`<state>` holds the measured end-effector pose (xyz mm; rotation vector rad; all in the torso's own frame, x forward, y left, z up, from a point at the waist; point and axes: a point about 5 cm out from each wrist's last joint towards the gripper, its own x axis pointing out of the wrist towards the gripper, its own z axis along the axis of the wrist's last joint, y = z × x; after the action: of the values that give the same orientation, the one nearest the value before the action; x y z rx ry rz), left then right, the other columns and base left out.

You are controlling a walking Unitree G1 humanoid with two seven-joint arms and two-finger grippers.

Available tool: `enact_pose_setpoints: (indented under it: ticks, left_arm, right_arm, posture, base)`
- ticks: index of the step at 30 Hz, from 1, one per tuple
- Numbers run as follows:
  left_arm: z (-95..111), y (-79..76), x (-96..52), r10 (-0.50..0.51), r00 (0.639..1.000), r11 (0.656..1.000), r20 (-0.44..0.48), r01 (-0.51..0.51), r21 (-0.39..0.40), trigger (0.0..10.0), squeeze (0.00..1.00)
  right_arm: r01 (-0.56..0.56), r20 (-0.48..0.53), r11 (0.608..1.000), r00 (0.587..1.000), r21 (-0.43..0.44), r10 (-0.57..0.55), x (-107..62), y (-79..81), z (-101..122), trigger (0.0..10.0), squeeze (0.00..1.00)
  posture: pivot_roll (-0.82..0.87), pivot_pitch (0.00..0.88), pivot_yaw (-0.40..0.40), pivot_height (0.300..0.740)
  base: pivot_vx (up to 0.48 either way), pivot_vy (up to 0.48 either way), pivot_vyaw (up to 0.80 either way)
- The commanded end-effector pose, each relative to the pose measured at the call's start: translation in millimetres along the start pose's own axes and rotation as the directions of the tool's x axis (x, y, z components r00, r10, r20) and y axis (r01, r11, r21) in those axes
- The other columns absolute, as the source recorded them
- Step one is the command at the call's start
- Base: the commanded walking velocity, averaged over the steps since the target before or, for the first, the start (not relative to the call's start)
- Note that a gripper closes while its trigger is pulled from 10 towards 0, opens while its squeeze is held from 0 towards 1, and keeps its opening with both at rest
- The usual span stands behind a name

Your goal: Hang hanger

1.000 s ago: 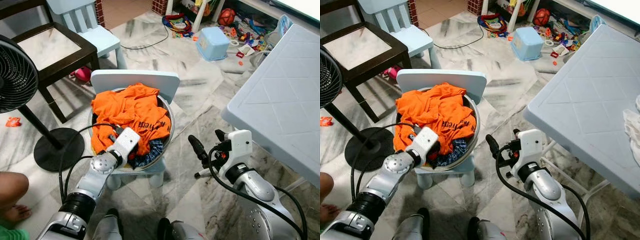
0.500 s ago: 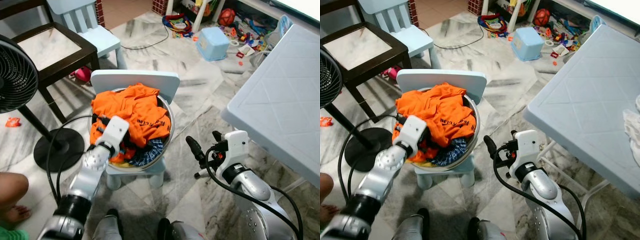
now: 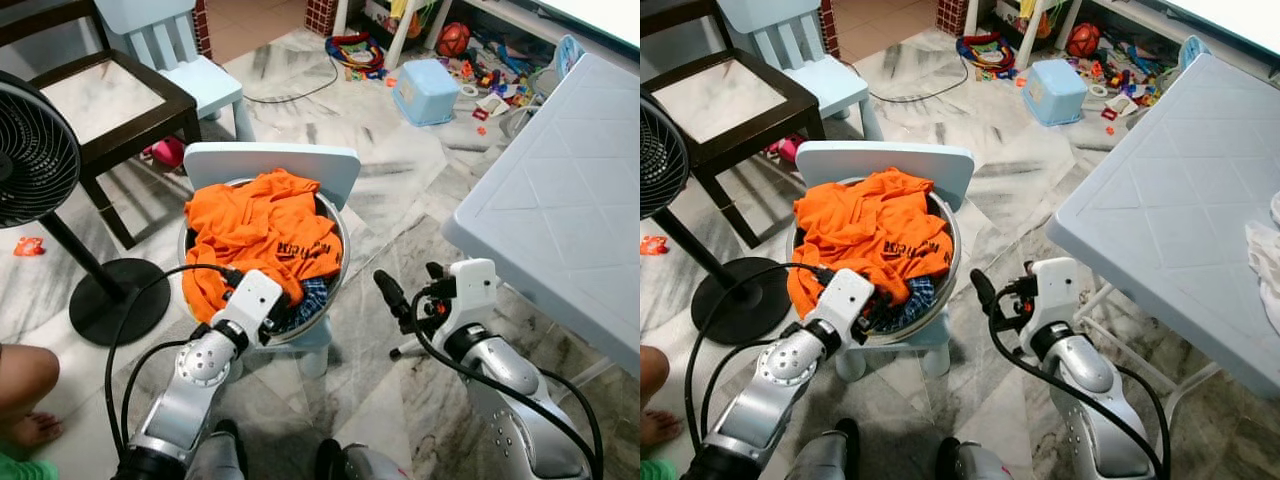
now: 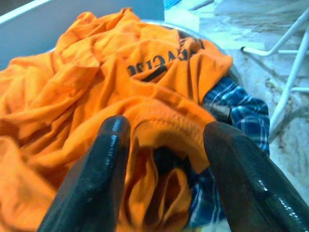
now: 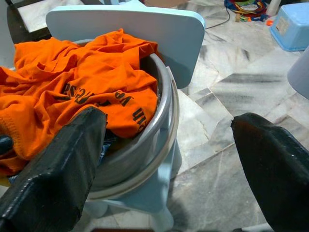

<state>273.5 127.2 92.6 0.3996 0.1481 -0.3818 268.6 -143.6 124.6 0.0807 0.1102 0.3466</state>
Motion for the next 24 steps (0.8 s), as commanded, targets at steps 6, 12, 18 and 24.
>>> enact_pose_setpoints:
  ticks: [6,12,18,24]
  left_arm:
    - [11,-18.0,-25.9,-0.048,0.999,0.998,0.000,0.048,-0.048,10.0,1.00]
    - [-10,-28.1,-37.1,-0.083,0.989,0.992,-0.119,0.071,-0.105,10.0,1.00]
    - [-29,-21.7,-36.4,-0.062,0.975,0.990,-0.216,0.033,-0.137,10.0,1.00]
    - [-42,-11.2,-28.0,-0.093,0.957,0.987,-0.274,0.052,-0.151,10.0,1.00]
  right_arm:
    - [0.019,-0.034,1.000,0.999,-0.010,-0.019,-3.7,-3.7,-8,10.0,0.00]
    - [0.004,-0.036,1.000,0.999,-0.009,-0.005,-1.2,-0.8,-9,10.0,0.00]
    - [0.003,-0.031,1.000,1.000,-0.006,-0.003,0.2,-1.1,-7,10.0,0.00]
    - [-0.005,-0.034,1.000,0.999,-0.001,0.005,-4.8,-1.0,-7,10.0,0.00]
  posture:
    - [0.08,0.197,-0.110,0.740]
    - [0.09,0.197,-0.112,0.740]
    - [0.08,0.200,-0.110,0.740]
    - [0.06,0.204,-0.105,0.740]
  base:
    - [0.000,0.000,0.00]
    - [0.000,0.000,0.00]
    - [0.000,0.000,0.00]
    - [0.000,0.000,0.00]
